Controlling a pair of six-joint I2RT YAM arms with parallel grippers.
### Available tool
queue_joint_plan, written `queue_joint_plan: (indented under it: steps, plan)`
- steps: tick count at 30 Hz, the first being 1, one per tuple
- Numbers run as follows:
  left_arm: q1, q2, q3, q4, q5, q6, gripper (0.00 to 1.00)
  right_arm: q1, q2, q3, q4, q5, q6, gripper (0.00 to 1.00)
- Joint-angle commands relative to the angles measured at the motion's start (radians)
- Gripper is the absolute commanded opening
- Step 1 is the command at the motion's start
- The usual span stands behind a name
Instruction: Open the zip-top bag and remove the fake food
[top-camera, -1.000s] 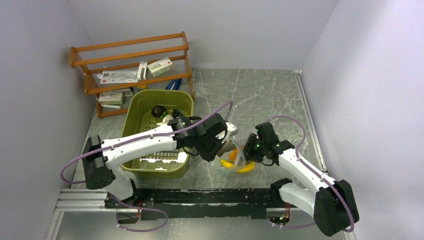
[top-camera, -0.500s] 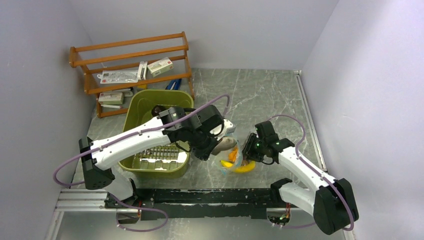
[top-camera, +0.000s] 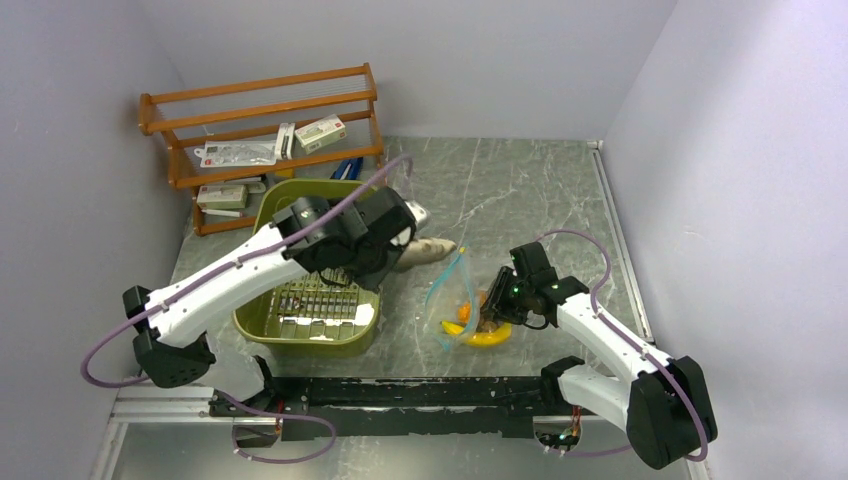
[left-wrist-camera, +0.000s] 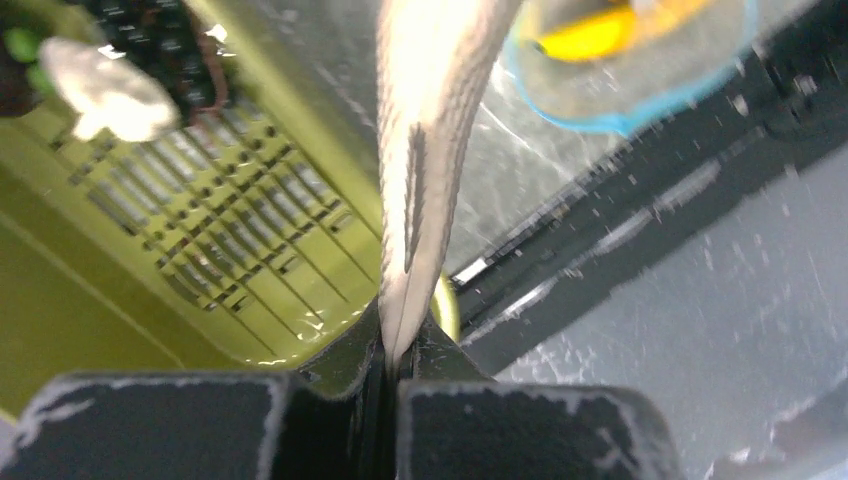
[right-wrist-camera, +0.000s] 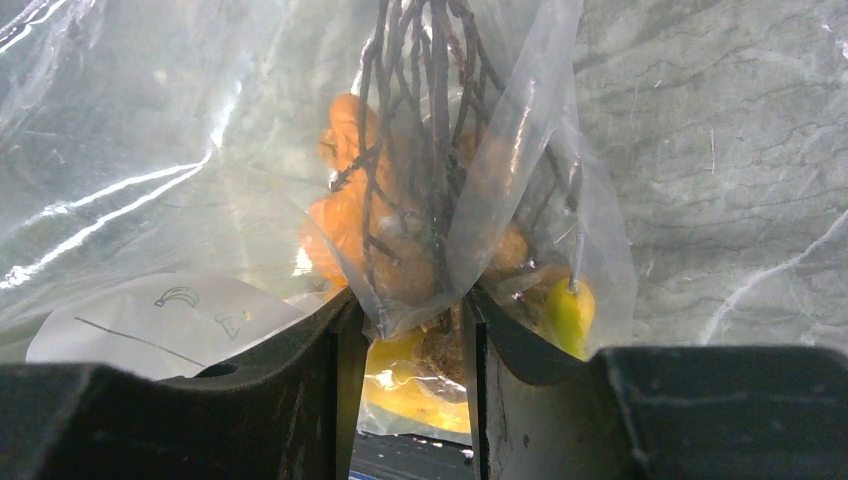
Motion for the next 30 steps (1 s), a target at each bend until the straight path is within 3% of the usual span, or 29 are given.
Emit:
queue_joint_plan:
  steps: [1, 6, 11, 20, 27, 30]
  plan:
    - [0.121, -0.051, 0.000, 0.039, -0.118, -0.035, 0.07, 0.004, -0.004, 0.019, -0.018, 0.014, -0.008, 0.38]
    - [0.331, -0.161, -0.095, 0.148, -0.105, -0.036, 0.07, 0.004, -0.005, 0.020, -0.026, 0.018, -0.005, 0.38]
    - [0.534, -0.293, -0.324, 0.332, 0.016, -0.131, 0.07, 0.004, -0.012, 0.007, -0.012, 0.007, 0.002, 0.38]
    - [0.754, -0.416, -0.630, 0.442, 0.133, -0.316, 0.07, 0.004, -0.010, 0.019, -0.026, 0.013, -0.006, 0.38]
    - [0.882, -0.413, -0.808, 0.596, 0.309, -0.220, 0.07, 0.004, -0.021, 0.008, -0.031, 0.012, -0.004, 0.38]
    - [0.937, -0.367, -0.776, 0.544, 0.295, -0.159, 0.07, 0.004, -0.028, 0.008, -0.038, 0.010, -0.006, 0.38]
